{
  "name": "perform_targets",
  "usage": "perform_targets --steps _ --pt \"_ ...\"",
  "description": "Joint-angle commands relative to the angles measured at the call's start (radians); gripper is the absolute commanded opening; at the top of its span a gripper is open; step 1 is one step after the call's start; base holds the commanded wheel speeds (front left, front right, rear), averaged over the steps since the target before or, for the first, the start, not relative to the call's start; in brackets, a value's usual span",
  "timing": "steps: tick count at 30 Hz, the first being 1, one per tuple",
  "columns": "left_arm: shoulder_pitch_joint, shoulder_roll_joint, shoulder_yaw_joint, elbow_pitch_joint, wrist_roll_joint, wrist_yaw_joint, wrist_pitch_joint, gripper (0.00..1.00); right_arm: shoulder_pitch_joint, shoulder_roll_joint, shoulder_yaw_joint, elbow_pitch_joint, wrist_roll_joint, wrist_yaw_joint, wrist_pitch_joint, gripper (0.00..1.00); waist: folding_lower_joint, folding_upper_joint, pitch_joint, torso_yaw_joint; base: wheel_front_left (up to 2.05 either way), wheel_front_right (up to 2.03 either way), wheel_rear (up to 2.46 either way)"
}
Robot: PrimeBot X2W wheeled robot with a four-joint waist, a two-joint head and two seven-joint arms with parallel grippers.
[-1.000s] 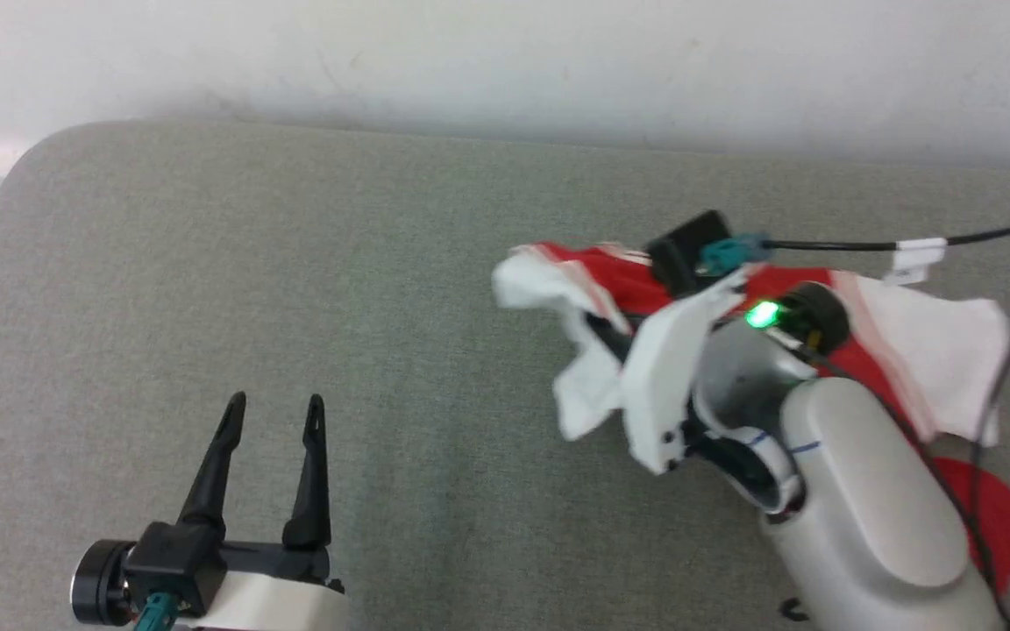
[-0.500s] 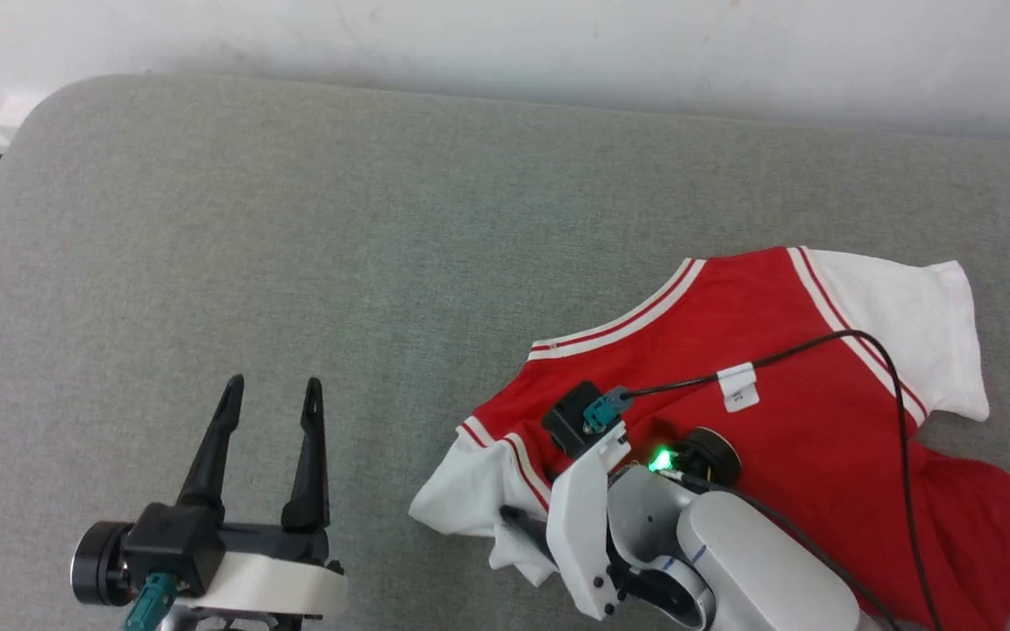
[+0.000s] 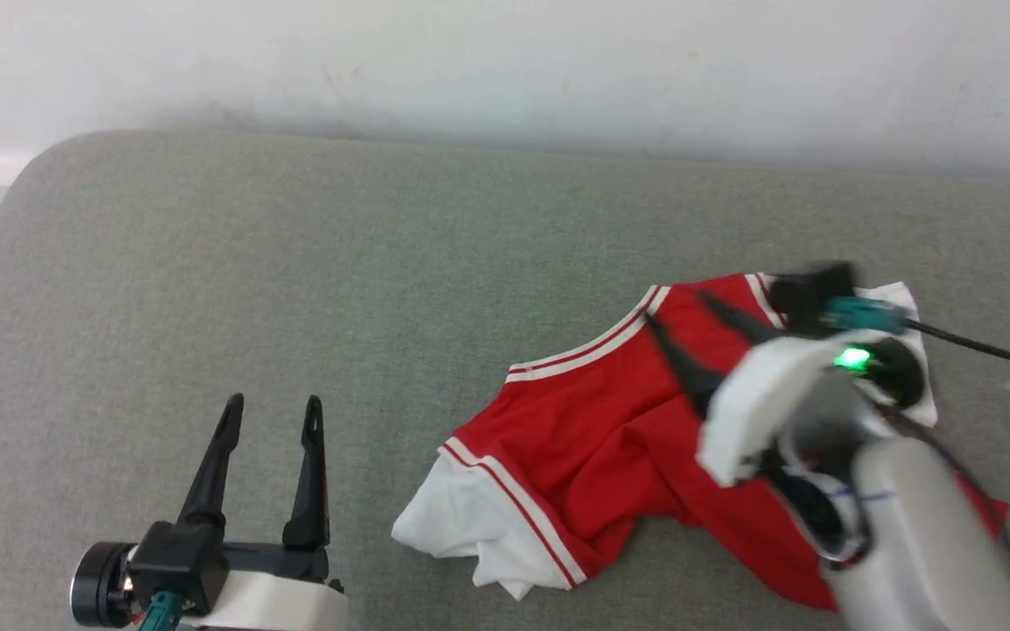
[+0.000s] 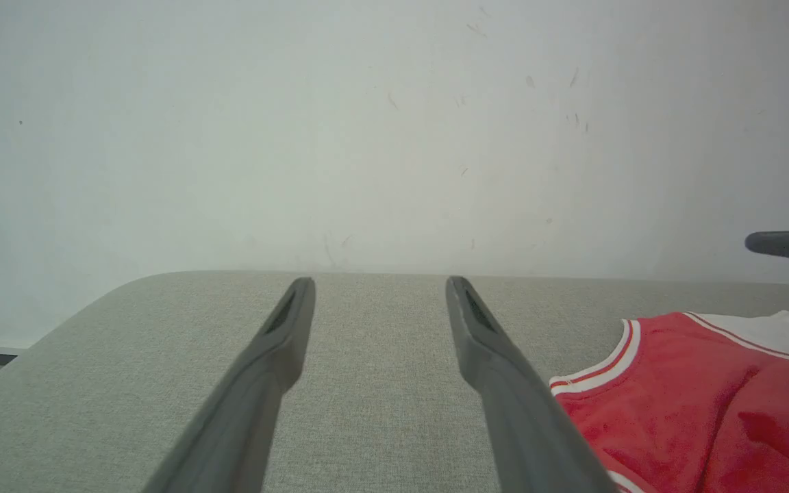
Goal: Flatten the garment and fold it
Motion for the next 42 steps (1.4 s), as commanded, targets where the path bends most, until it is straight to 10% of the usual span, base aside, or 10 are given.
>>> perform_targets --steps 1,8,14,25,42 --pt "0.016 -0.003 0.005 -0.007 0.005 0.007 -0.005 1.0 0.054 -0.002 -0.069 -0.051 -0.039 -0.001 -0.026 1.0 0.0001 0.0 -0.041 -0.042 0.0 0.0 0.0" --pt "0.065 -0.001 0.02 -0.031 0.007 0.011 -0.005 1.0 0.316 -0.002 -0.392 -0.301 -0.221 -0.001 -0.182 1.0 0.0001 0.0 -0.052 -0.093 0.0 0.0 0.0" --pt "0.111 -0.002 0.026 -0.037 0.002 0.012 -0.005 1.0 0.521 -0.002 -0.535 -0.308 -0.137 -0.001 -0.333 1.0 0.0001 0.0 -0.056 -0.132 0.0 0.0 0.0" --pt "-0.032 0.075 -0.03 0.003 0.062 -0.04 0.037 1.0 0.566 -0.002 -0.491 -0.271 -0.073 -0.001 -0.483 1.0 0.0001 0.0 -0.017 -0.175 0.0 0.0 0.0" --pt "-0.538 0.236 -0.444 0.405 -0.148 -0.092 0.644 1.0 0.487 -0.002 -0.449 -0.284 -0.07 -0.001 -0.48 1.0 0.0001 0.0 0.12 -0.204 0.0 0.0 0.0"
